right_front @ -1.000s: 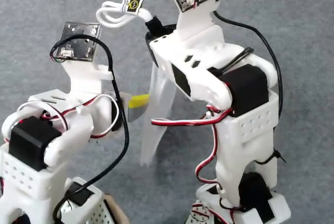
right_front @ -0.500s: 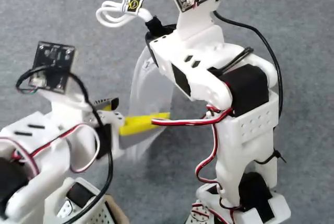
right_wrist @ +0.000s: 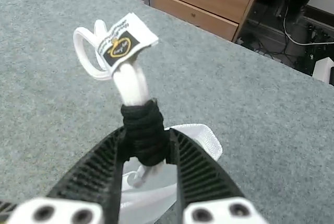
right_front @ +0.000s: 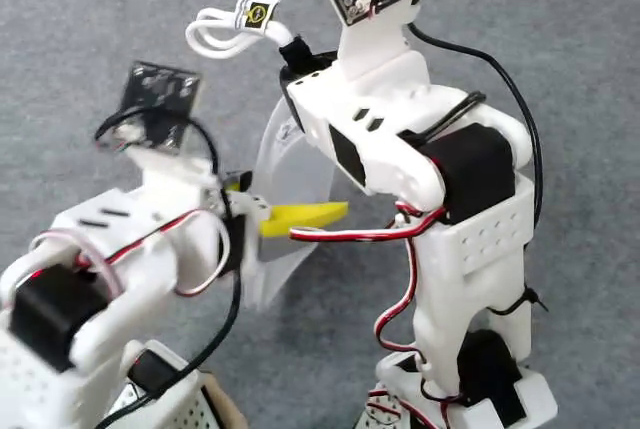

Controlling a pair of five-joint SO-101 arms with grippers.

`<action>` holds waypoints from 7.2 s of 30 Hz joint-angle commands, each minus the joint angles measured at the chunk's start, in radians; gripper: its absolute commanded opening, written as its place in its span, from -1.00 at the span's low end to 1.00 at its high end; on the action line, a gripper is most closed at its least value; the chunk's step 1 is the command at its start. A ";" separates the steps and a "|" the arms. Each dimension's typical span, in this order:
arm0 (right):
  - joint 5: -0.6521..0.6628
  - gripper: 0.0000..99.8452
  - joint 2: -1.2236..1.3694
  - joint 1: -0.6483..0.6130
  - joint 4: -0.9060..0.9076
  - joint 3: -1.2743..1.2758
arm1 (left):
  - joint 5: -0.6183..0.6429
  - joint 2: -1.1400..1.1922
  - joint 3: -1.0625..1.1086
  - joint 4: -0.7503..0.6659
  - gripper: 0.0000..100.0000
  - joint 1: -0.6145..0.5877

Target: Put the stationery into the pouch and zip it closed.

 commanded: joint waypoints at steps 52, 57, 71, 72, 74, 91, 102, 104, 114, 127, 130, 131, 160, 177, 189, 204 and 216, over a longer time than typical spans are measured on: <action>0.000 -0.98 -0.081 0.009 0.064 -0.008 | -0.075 0.092 0.297 -0.431 -0.19 -0.091; 0.000 -0.98 -0.081 0.009 0.069 -0.008 | -0.072 0.092 0.297 -0.431 -0.20 -0.091; 0.000 -0.98 -0.081 0.014 0.068 -0.007 | -0.078 0.086 0.328 -0.494 -0.86 -0.091; 0.000 -0.98 -0.081 0.014 0.068 -0.007 | -0.078 0.086 0.328 -0.494 -0.89 -0.091; 0.000 -0.98 -0.081 0.014 0.068 -0.007 | -0.078 0.084 0.323 -0.494 -0.95 -0.091; 0.011 -0.98 -0.071 0.166 -0.055 0.002 | -0.077 0.083 0.272 -0.402 -0.94 -0.093; 0.011 -0.98 0.030 0.238 -0.074 0.001 | -0.054 0.083 0.266 -0.400 -0.94 -0.093; 0.011 -0.98 0.039 0.238 -0.072 0.001 | -0.015 0.081 0.243 -0.400 -0.95 -0.093; 0.011 -0.98 0.105 0.239 -0.064 0.004 | 0.038 0.081 0.051 -0.305 -0.95 -0.128; 0.011 -0.98 0.127 0.293 -0.135 0.177 | 0.095 0.038 -0.159 -0.203 -0.95 -0.130; 0.011 -0.98 0.127 0.301 -0.172 0.243 | 0.107 0.038 -0.193 -0.203 -0.95 -0.142; 0.014 -0.98 0.125 0.302 -0.183 0.268 | 0.107 0.038 -0.197 -0.203 -0.95 -0.145; 0.044 -0.98 0.251 0.408 -0.216 0.346 | 0.133 0.037 -0.435 -0.123 -0.95 -0.147; 0.044 -0.98 0.263 0.505 -0.236 0.286 | 0.127 0.043 -0.404 -0.123 -0.95 -0.147; 0.037 -0.98 0.271 0.652 -0.210 0.231 | 0.127 0.058 -0.274 -0.215 -0.95 -0.197; 0.035 -0.97 0.260 0.692 -0.264 0.288 | 0.129 0.098 -0.170 -0.261 -0.94 -0.211; 0.035 -0.73 0.262 0.684 -0.229 0.234 | 0.106 0.143 0.203 -0.493 -0.44 -0.217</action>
